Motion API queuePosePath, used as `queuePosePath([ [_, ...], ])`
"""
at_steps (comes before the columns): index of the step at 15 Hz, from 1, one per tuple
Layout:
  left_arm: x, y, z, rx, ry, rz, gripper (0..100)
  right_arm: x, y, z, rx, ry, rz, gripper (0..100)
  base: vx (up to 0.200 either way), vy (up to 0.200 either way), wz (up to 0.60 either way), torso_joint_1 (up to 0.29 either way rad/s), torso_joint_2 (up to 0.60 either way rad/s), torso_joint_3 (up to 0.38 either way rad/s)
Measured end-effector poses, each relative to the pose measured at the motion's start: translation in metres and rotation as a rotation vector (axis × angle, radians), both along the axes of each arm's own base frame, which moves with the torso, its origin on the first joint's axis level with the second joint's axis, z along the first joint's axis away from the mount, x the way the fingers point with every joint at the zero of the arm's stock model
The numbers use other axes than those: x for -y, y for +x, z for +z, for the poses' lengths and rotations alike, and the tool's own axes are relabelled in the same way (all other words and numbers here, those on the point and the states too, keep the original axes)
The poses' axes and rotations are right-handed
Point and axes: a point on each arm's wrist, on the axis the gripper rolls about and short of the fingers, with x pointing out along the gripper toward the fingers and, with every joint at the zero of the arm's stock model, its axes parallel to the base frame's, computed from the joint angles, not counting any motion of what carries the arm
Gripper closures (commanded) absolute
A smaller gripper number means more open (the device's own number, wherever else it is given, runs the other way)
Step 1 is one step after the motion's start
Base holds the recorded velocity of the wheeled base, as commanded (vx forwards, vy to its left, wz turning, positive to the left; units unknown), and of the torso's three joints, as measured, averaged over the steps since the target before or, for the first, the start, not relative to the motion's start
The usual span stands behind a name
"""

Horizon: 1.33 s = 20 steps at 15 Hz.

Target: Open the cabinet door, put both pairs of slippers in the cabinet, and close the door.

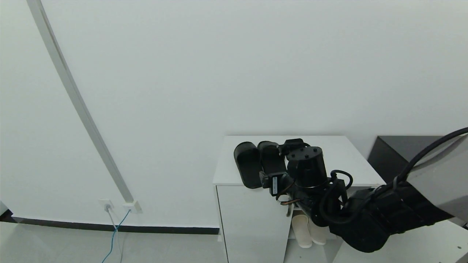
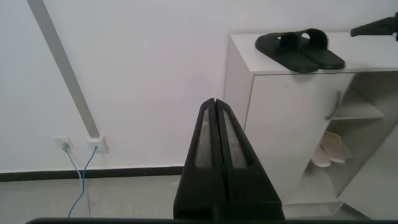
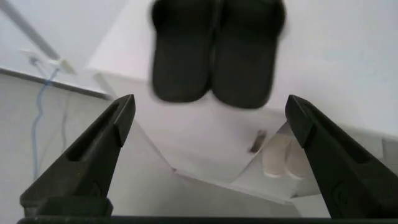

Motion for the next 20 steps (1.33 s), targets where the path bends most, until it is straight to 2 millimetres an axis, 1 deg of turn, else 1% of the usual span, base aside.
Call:
queuePosePath([
  [3,0.0,0.0,0.0,0.0,0.0,0.002,100,-0.008,0.004,-0.017,0.001,0.0,0.003,0,0.2,0.0,0.0,0.004,0.0,0.004],
  [8,0.0,0.0,0.0,0.0,-0.003,0.001,100,-0.023,0.012,-0.046,0.005,-0.01,0.015,0,0.0,0.0,0.0,0.0,0.0,0.0],
  [12,0.0,0.0,0.0,0.0,-0.003,0.002,100,-0.034,0.037,-0.06,0.019,0.001,-0.001,0,0.0,0.0,0.0,0.0,0.0,0.0],
  [17,0.0,0.0,0.0,0.0,-0.004,0.002,100,-0.041,0.079,-0.079,0.068,-0.007,-0.04,0,0.0,0.0,0.0,0.0,0.0,0.0],
  [19,0.0,0.0,0.0,0.0,-0.004,0.002,100,-0.042,0.094,-0.084,0.106,-0.009,-0.054,0,0.0,0.0,0.0,0.0,0.0,0.0],
  [20,0.0,0.0,0.0,0.0,-0.004,0.002,100,-0.042,0.098,-0.088,0.111,-0.011,-0.057,100,0.0,0.0,0.0,0.0,0.0,0.0],
])
